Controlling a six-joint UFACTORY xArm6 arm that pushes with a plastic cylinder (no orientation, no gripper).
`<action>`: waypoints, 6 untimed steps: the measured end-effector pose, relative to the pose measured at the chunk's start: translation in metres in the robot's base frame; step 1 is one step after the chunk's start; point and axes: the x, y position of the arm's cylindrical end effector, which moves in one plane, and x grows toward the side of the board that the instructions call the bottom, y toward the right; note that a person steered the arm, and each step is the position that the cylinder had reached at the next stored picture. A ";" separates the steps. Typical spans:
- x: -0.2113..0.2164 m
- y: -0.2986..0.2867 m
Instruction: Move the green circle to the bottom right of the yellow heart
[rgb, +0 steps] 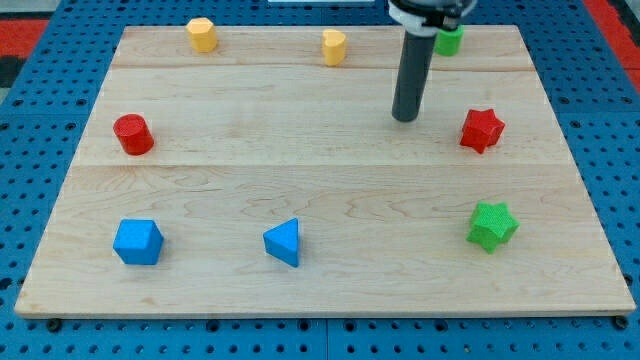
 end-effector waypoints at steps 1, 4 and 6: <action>-0.056 0.056; -0.159 0.126; -0.104 0.009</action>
